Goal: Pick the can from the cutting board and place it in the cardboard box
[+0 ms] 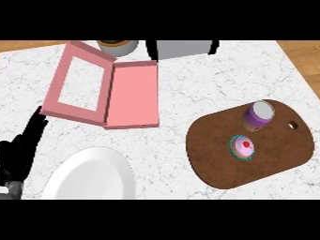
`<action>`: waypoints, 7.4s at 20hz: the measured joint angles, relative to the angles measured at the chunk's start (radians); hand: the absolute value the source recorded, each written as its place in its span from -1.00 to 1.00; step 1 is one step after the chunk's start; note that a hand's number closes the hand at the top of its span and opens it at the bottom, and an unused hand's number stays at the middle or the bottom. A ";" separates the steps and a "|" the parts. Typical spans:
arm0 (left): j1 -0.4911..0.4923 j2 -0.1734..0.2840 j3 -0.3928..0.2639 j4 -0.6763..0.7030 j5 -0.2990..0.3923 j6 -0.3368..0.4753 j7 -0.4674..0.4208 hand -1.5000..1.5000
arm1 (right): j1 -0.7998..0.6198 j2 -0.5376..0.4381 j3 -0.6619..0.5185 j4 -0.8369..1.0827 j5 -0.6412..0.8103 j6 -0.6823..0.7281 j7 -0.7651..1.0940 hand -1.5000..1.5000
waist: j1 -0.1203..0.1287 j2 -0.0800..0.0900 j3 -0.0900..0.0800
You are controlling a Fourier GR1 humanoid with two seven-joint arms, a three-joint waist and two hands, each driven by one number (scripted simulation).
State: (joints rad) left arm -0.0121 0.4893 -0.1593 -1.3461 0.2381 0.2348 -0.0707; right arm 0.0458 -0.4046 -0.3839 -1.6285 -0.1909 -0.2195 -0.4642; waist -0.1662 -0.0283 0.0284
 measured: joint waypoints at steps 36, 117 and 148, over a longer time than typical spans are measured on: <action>-0.158 -0.066 -0.086 0.044 -0.227 -0.074 0.026 0.00 | 0.584 0.400 0.264 -0.500 1.114 -0.128 0.515 -1.00 | 0.173 0.032 -0.030; -0.180 -0.292 0.128 0.004 -0.513 -0.318 0.018 0.00 | -0.227 0.344 0.504 0.282 1.678 -0.174 0.737 1.00 | 0.303 0.045 -0.054; -0.207 -0.299 0.146 0.058 -0.527 -0.296 0.040 0.00 | -1.260 0.391 0.915 0.545 1.294 0.341 1.625 1.00 | 0.260 0.033 -0.031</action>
State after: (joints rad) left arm -0.2195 0.1900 -0.0132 -1.2880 -0.2890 -0.0614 -0.0311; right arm -1.2144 -0.0140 0.5314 -1.0835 1.1029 0.1216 1.1607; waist 0.0941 0.0047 -0.0029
